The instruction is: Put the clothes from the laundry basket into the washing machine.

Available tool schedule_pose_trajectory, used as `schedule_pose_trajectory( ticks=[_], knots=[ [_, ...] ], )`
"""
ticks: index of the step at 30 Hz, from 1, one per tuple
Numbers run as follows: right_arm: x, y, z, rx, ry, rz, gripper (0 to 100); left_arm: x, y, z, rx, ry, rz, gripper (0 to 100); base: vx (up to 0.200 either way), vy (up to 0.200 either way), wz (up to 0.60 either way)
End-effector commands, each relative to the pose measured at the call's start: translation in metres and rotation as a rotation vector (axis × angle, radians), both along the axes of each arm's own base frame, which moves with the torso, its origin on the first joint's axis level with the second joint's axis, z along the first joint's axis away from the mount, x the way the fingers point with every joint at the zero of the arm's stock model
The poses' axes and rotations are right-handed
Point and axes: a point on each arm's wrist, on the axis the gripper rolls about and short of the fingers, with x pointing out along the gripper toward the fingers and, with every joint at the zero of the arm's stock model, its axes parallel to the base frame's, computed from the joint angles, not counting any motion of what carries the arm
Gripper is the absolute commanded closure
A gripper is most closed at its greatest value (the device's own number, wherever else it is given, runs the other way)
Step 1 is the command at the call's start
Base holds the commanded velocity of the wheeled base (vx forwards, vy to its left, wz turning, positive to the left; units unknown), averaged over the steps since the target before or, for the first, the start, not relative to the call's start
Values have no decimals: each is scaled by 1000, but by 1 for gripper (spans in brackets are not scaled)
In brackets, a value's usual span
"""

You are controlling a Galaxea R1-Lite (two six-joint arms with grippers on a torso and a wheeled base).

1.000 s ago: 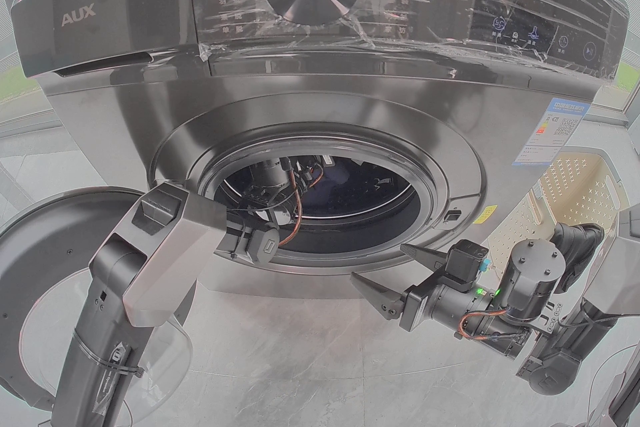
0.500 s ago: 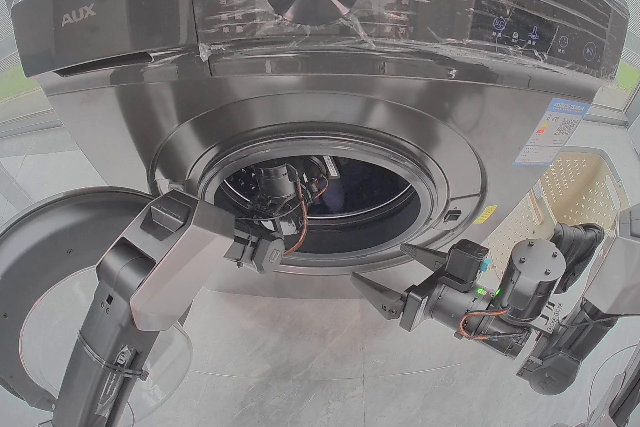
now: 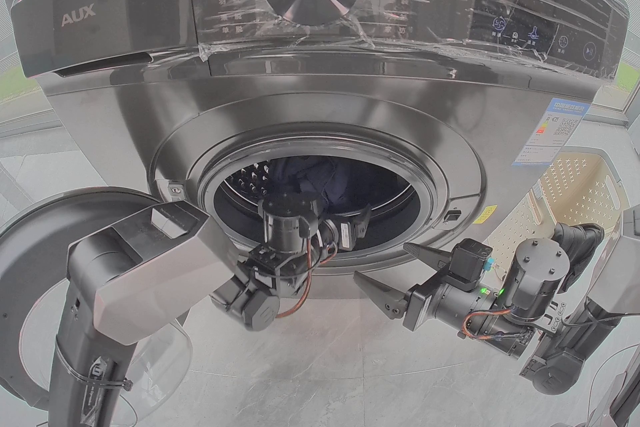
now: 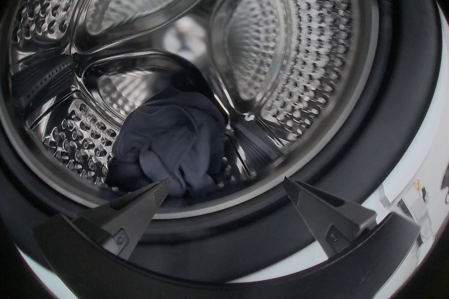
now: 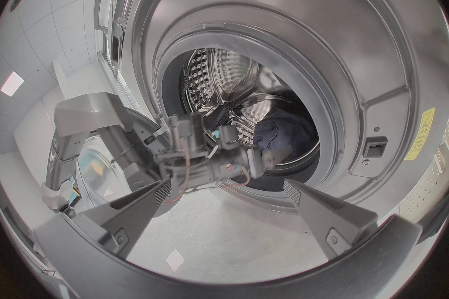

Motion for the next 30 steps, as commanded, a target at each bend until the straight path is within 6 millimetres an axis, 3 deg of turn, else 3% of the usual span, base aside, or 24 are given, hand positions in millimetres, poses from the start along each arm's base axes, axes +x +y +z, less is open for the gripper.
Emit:
schedule_pose_trajectory(
  ticks=[1, 5, 6, 7, 8, 11, 13, 17, 30],
  knots=[
    [-16, -12, 15, 20, -25, -1, 0, -85, 9, 23, 40, -77, -146, 0, 0, 0, 0],
    [-26, -21, 16, 15, -19, -14, 0, -107, 16, 34, 23, -114, -172, 0, 0, 0, 0],
    [-36, -31, 16, 2, -10, -25, 0, -129, 23, 43, 11, -113, -199, 0, 0, 0, 0],
    [-38, -33, 17, 1, -9, -28, 0, -135, 24, 45, 9, -112, -205, 0, 0, 0, 0],
    [-45, -40, 20, 7, -14, -33, 0, -153, 29, 53, -2, -110, -228, 0, 0, 0, 0],
    [-54, -48, 26, 21, -30, -36, 0, -170, 42, 60, -13, -93, -237, 0, 0, 0, 0],
    [-66, -60, 36, 51, -64, -57, 0, -192, 65, 66, -14, -78, -225, 0, 0, 0, 0],
    [-78, -77, 40, 54, -80, -110, 0, -216, 93, 74, -20, -83, -225, 0, 0, 0, 0],
    [-71, -119, 40, -24, -107, -342, 0, -267, 156, 90, -60, -111, -121, 0, 0, 0, 0]
  ],
)
